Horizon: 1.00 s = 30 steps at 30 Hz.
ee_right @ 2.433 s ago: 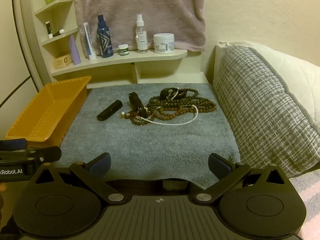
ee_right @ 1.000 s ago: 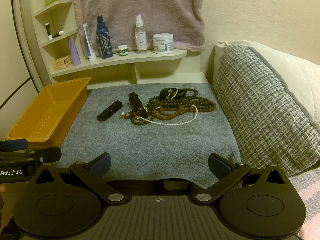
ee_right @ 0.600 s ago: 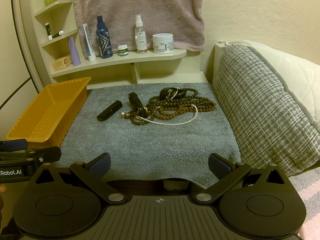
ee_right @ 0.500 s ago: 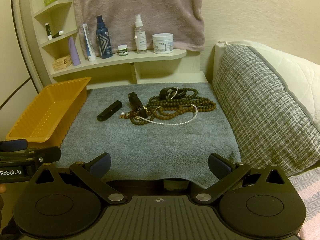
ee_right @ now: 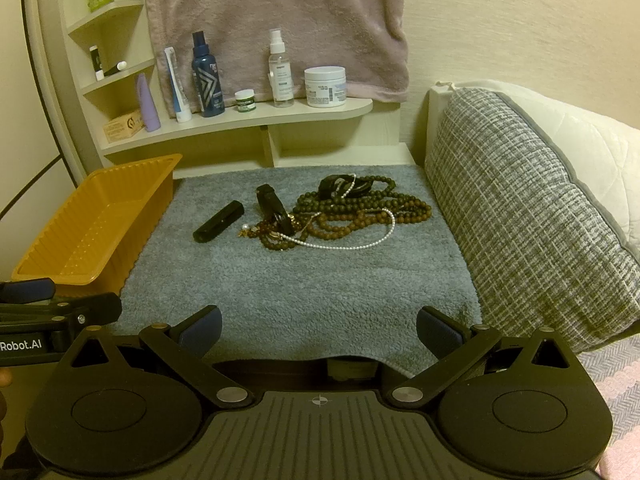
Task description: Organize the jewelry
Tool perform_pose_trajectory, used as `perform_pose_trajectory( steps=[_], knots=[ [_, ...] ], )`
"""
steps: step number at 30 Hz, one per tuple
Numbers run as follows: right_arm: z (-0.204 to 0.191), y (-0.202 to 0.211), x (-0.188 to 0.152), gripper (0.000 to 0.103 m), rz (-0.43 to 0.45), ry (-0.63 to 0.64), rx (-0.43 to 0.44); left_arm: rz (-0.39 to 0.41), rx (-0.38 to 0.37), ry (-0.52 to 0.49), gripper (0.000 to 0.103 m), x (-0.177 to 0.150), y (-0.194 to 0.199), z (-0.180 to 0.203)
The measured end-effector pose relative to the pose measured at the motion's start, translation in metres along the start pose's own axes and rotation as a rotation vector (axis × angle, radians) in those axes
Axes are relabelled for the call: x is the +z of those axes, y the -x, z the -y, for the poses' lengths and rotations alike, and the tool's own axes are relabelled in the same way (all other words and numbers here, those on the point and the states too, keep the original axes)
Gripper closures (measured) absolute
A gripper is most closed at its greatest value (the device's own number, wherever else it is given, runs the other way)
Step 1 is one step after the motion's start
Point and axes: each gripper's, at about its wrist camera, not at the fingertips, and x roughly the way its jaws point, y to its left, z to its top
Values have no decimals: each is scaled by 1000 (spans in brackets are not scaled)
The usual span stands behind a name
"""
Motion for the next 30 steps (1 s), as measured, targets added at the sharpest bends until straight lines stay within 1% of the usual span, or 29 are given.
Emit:
perform_pose_trajectory(
  steps=[10,13,16,19,24,30],
  knots=[
    [-1,0,-2,0,3,-2,1,3,0,10,3,1,0,-1],
    [0,-2,-1,0,9,-9,-2,21,2,48,4,4,3,-3],
    [3,1,-2,0,39,-24,-8,56,3,107,7,9,7,-15],
    [5,1,0,0,76,-38,-1,100,11,158,7,12,11,-32],
    [5,-5,8,0,97,-67,22,146,38,271,7,16,14,-77],
    [-5,-15,18,0,100,-52,35,209,117,369,12,13,19,-131]
  ],
)
